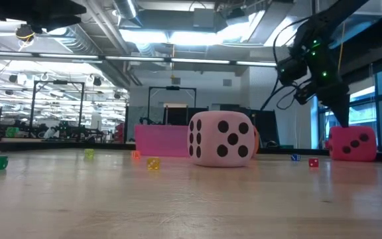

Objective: Pick & Place Dice
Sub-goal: Put the large red dice into the bin

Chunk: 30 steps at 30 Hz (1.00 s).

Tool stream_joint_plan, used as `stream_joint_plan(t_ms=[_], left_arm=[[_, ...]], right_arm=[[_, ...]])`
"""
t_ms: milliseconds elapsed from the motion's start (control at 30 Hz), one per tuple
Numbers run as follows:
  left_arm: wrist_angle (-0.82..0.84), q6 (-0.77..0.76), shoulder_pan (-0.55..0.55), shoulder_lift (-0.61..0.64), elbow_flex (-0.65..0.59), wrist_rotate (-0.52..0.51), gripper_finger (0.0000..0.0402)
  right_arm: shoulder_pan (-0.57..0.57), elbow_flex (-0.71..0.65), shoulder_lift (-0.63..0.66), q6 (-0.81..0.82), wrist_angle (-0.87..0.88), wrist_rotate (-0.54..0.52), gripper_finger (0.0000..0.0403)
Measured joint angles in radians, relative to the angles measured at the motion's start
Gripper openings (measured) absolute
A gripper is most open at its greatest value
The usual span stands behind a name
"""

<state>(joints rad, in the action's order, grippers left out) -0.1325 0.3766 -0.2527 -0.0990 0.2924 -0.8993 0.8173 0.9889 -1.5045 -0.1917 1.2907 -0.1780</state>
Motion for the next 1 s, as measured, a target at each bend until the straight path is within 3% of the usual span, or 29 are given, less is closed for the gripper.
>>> stream_joint_plan(t_ms=[367, 700, 1000], left_arm=[[0.003, -0.025, 0.000, 0.000, 0.000, 0.000, 0.0306], [0.003, -0.034, 0.000, 0.000, 0.000, 0.000, 0.0306], [0.003, -0.070, 0.000, 0.000, 0.000, 0.000, 0.0306]], right_arm=[[-0.001, -0.001, -0.041, -0.058, 0.009, 0.020, 0.0400], [-0.003, 0.049, -0.044, -0.048, 0.054, -0.084, 0.0400], [-0.003, 0.011, -0.044, -0.070, 0.101, -0.050, 0.0400]])
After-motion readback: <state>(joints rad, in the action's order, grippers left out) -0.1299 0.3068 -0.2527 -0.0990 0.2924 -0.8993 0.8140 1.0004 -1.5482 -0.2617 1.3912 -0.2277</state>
